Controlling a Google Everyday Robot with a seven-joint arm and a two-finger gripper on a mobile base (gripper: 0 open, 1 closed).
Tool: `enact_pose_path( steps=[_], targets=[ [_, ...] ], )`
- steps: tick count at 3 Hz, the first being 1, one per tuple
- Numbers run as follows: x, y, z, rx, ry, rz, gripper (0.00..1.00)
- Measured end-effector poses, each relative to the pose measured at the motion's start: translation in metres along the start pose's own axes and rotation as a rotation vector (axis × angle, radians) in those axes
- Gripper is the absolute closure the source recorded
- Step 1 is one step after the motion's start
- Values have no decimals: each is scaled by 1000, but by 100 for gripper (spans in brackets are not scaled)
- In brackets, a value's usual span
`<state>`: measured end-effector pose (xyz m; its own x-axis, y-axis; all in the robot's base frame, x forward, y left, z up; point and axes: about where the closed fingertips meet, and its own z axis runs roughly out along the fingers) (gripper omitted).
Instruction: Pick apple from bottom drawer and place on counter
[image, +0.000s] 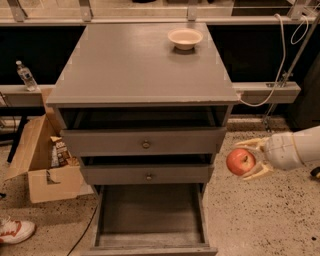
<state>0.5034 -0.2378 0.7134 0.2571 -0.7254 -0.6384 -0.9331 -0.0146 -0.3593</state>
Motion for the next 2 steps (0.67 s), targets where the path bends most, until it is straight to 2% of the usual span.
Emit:
enact_pose_path(
  steps=[1, 2],
  targets=[
    [-43, -19, -39, 30, 107, -137, 100],
    [-45, -20, -40, 31, 109, -140, 100]
  ],
)
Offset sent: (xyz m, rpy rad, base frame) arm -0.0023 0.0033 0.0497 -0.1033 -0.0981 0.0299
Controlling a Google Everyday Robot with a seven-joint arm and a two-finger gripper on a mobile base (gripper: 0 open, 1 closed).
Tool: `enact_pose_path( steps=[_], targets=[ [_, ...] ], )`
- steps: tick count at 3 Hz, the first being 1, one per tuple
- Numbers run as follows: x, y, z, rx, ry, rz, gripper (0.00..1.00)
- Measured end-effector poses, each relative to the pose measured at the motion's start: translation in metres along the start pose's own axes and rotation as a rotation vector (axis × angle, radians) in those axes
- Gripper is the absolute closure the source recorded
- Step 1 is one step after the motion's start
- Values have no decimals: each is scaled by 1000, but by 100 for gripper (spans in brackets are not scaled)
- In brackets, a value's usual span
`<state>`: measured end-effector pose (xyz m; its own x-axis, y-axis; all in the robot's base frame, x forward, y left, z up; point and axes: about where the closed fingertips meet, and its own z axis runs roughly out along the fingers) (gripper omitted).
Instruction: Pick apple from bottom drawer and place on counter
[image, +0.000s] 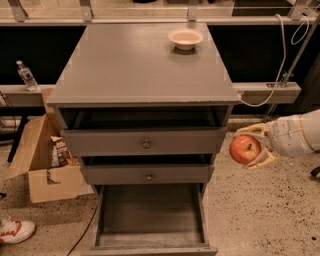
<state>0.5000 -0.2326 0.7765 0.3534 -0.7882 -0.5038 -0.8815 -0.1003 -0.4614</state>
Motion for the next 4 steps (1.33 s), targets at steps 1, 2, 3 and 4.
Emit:
enact_pose_path(
  steps=[1, 2, 3, 4],
  targets=[
    [-30, -34, -8, -10, -24, -16, 100],
    [-65, -85, -28, -17, -37, -25, 100],
    [-90, -136, -43, -33, -23, -22, 100],
    [-120, -177, -46, -40, -12, -103, 100]
  ],
)
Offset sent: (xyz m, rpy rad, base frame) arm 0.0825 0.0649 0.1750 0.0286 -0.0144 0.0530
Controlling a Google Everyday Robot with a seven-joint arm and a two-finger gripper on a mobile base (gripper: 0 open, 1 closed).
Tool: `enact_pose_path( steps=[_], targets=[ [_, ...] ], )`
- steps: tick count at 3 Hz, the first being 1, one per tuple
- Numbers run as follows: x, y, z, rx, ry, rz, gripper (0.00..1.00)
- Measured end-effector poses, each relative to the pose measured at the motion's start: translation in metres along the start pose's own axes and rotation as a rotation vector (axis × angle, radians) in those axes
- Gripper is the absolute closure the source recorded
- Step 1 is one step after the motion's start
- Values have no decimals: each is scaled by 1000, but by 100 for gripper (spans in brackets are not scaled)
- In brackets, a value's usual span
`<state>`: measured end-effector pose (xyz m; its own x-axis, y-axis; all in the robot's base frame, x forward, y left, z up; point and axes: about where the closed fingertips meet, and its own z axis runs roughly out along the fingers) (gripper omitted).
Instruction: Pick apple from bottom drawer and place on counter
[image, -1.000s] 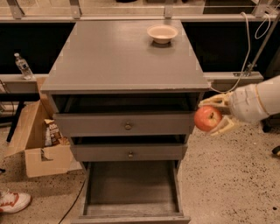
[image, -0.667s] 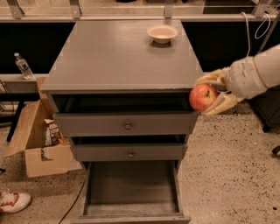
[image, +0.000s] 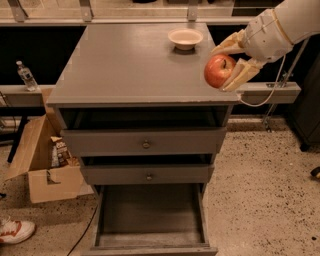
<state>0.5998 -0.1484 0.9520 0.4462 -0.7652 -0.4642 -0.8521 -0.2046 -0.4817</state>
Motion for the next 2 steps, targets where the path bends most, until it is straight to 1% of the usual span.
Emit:
enact_pose_path(
  steps=[1, 2],
  targets=[
    [0, -3, 1, 2, 0, 4, 100],
    [-6, -46, 20, 27, 3, 63, 100]
  ],
)
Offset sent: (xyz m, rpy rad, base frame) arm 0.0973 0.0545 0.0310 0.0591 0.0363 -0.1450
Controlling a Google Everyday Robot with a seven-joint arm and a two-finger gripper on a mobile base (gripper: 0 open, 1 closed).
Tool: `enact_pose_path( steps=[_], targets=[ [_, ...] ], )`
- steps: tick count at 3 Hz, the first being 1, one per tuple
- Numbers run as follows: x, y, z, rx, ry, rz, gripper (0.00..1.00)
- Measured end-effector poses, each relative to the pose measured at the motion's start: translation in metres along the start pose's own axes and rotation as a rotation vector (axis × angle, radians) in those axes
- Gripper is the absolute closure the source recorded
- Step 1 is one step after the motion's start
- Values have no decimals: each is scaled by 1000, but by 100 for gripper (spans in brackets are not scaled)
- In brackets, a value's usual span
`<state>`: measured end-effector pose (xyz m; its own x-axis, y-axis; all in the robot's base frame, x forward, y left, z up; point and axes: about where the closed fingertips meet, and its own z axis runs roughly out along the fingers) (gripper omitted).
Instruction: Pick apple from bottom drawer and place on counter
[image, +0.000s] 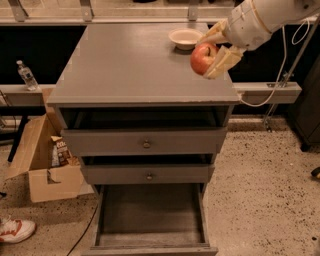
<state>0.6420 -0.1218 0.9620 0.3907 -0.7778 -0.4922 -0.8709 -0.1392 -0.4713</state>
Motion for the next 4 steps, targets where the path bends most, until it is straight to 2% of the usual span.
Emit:
enact_pose_path(
  steps=[1, 2, 3, 4],
  targets=[
    [4, -51, 38, 46, 28, 180, 100],
    [9, -77, 77, 38, 38, 354, 100],
    [9, -76, 77, 38, 37, 351, 100],
    [11, -87, 91, 67, 21, 420, 100]
  ],
)
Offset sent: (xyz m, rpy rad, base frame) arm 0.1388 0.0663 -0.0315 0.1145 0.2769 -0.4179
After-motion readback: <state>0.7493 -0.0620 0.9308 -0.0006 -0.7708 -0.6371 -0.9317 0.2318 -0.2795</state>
